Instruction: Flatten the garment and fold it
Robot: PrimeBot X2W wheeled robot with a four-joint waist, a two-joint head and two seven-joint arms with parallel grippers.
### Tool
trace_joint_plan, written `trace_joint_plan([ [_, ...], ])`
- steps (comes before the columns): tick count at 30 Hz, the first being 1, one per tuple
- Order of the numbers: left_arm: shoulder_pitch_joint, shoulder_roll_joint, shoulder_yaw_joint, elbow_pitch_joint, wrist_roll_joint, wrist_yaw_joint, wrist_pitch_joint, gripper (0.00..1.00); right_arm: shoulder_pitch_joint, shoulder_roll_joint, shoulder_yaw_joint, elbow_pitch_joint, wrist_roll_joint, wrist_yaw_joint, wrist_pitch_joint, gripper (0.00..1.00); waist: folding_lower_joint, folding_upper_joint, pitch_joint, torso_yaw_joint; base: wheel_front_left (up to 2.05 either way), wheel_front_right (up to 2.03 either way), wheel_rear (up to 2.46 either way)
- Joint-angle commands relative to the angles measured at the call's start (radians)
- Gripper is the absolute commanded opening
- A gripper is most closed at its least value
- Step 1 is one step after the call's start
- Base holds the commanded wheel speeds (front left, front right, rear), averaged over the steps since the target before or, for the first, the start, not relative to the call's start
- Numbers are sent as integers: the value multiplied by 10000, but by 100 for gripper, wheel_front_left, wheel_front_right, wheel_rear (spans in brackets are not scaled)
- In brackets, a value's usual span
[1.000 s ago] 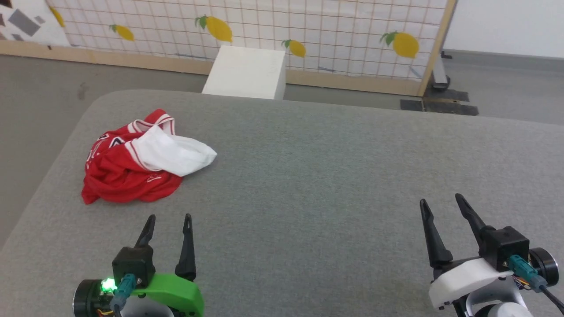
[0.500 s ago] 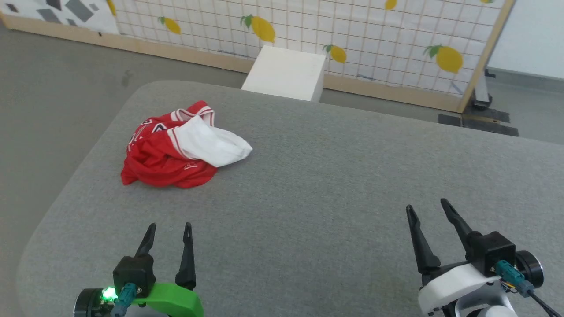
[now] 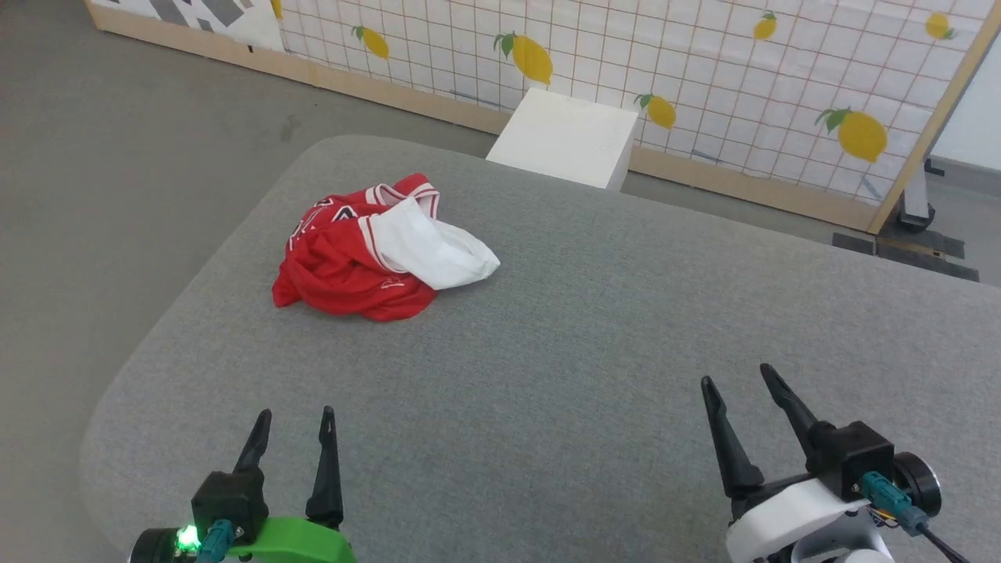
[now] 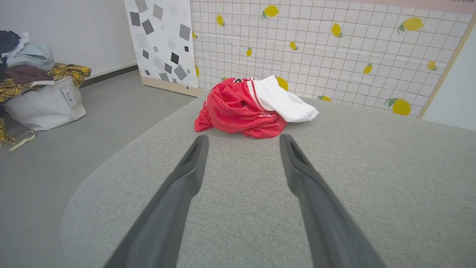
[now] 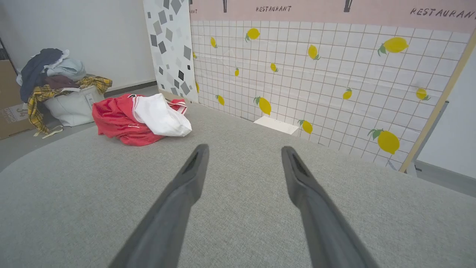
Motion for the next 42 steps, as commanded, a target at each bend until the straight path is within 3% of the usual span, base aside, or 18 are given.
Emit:
trace_joint_plan([
  [1,160,-38,0,47,-23,-21,-125,100,51,10,72,80,76,-11,-132,100,0,0,-26,66,0,0,0],
  [42,700,-57,-83,271,-207,-172,-1004,100,19,17,472,987,408,-17,-1016,100,0,0,-321,1529,0,0,0],
])
